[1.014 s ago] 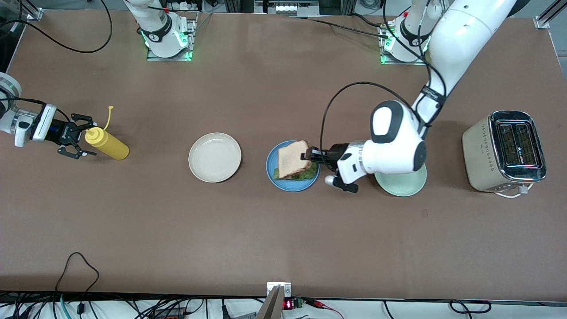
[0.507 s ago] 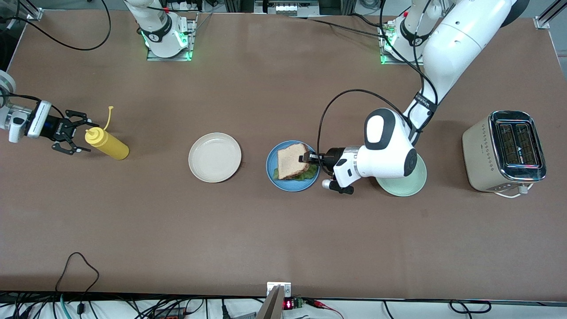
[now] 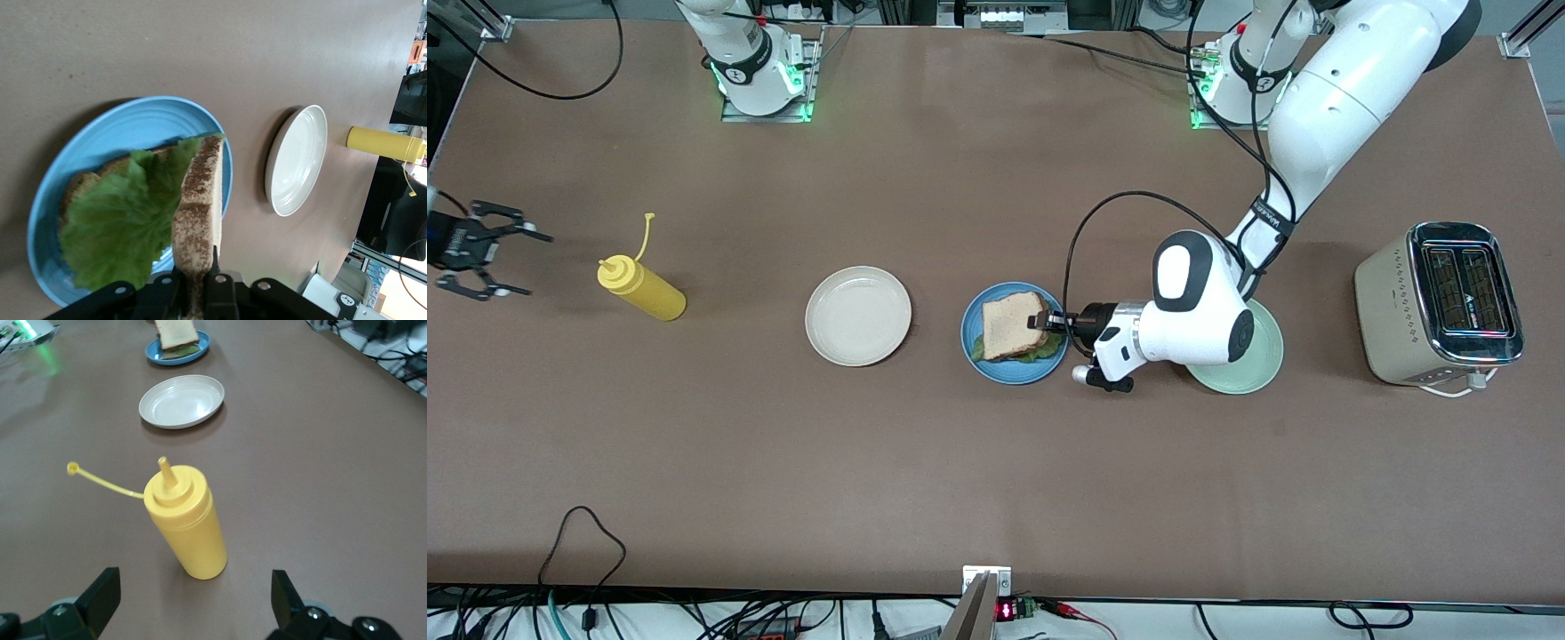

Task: Make sandwich in blue plate with both arms

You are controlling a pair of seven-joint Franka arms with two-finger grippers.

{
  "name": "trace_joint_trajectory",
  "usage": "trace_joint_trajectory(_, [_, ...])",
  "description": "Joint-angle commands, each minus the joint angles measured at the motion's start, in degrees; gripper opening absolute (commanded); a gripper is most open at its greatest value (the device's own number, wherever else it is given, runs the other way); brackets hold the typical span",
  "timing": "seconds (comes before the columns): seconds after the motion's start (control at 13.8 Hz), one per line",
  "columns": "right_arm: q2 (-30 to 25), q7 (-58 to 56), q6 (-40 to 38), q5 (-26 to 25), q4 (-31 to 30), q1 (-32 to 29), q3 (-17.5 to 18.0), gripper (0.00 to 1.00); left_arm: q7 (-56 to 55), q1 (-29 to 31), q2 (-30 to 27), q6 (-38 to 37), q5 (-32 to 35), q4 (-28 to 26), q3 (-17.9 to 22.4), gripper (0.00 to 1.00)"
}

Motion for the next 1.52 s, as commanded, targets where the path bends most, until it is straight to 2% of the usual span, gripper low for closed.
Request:
trace_joint_trajectory(0.0, [-3.9, 15.3, -4.1, -3.3, 5.4, 4.0, 0.1, 1.00, 3.0, 0.5, 2.8, 0.5, -1.4, 1.5, 0.1, 0.53])
trace_joint_trajectory(0.07, [-5.9, 22.2, -5.7, -4.4, 6.9, 6.4, 0.1, 1.00, 3.0, 0.5, 3.0, 1.1, -1.4, 1.7, 0.2, 0.74])
trace_joint_trajectory(0.14, [-7.7, 29.3, -7.0, -5.8, 8.4, 8.9, 0.0, 1.00, 3.1, 0.6, 3.0, 2.3, -1.3, 1.7, 0.2, 0.99])
trace_joint_trajectory(0.22, [-9.9, 36.7, -7.9, -7.2, 9.9, 12.5, -1.0, 1.00, 3.7, 0.7, 3.0, 2.6, -1.3, 1.7, 0.2, 1.00])
trace_joint_trajectory(0.29, [-12.1, 44.2, -8.7, -8.8, 11.5, 18.3, -4.0, 1.00, 4.7, 0.9, 2.8, 2.6, -1.3, 1.8, 0.2, 1.00])
trace_joint_trajectory(0.43, [-15.0, 59.5, -10.4, -10.9, 14.2, 32.0, -12.1, 1.00, 5.4, 3.0, 1.8, 2.1, -0.6, 1.8, 0.2, 1.00])
trace_joint_trajectory(0.8, [-19.4, 95.1, -10.6, -24.7, 15.3, 59.0, -25.0, 1.00, 5.3, 5.6, -5.3, -0.5, -0.3, -0.4, 1.2, 1.00])
trace_joint_trajectory(0.94, [-19.7, 107.2, -12.1, -28.6, 15.3, 63.0, -25.1, 1.00, 5.3, 7.1, -8.2, -6.2, 1.5, -0.4, 3.3, 1.00])
trace_joint_trajectory(1.23, [-19.5, 110.0, -12.3, -29.4, 15.2, 62.5, -25.1, 1.00, 4.9, 9.0, -12.4, -11.3, 8.5, -0.2, 4.4, 1.00])
trace_joint_trajectory(1.38, [-19.3, 114.1, -11.5, -33.9, 15.2, 63.0, -25.0, 1.00, 3.8, 9.2, -14.5, -13.9, 14.8, 0.5, 5.7, 1.00])
trace_joint_trajectory(1.45, [-19.3, 115.0, -11.5, -35.1, 15.1, 63.0, -24.8, 1.00, 2.8, 8.1, -16.9, -14.4, 18.3, 0.4, 7.8, 1.00])
